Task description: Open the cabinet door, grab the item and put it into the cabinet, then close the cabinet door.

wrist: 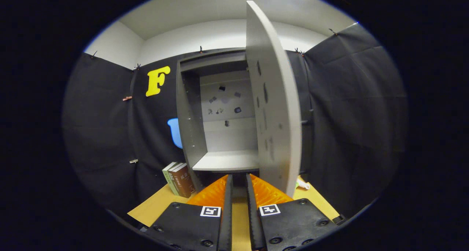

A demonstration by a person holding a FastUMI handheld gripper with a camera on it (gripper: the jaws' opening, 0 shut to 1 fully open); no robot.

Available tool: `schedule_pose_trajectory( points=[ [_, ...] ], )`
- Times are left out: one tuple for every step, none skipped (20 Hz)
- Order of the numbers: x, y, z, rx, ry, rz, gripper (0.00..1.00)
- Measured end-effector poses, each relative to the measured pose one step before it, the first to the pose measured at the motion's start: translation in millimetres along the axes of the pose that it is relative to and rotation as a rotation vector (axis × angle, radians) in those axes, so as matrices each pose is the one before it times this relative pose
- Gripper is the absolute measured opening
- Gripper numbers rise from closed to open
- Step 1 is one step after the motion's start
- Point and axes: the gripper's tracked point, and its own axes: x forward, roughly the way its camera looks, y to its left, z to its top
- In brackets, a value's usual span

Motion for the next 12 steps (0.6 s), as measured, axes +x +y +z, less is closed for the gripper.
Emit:
schedule_pose_trajectory(
  points=[
    [2.68, 9.29, -7.88, 0.00456, 0.02674, 0.00127, 0.24],
    [3.65, 7.66, -9.21, 0.00208, 0.02888, -0.00888, 0.24],
    [1.66, 5.57, -10.28, 0.00399, 0.03509, -0.01109, 0.23],
    [4.56, 7.53, -10.56, 0.00492, 0.033, -0.00522, 0.24],
    [2.11, 8.38, -13.26, 0.00332, 0.03324, -0.00787, 0.3],
    [4.17, 4.98, -12.56, 0.00366, 0.02675, -0.0283, 0.39],
    [5.07, 3.47, -11.97, 0.01557, 0.022, -0.02078, 0.39],
    [5.76, 6.74, -12.76, 0.02072, 0.02267, -0.02417, 0.38],
    [5.67, 4.66, -12.94, 0.01674, 0.0286, -0.02114, 0.38],
    [9.79, 7.07, -19.57, 0.00854, 0.04364, -0.02016, 0.41],
    [3.15, 0.33, -17.54, 0.00301, 0.05433, -0.0267, 0.45],
    [5.69, 1.6, -14.85, 0.00004, 0.04137, -0.02103, 0.48]
  ],
)
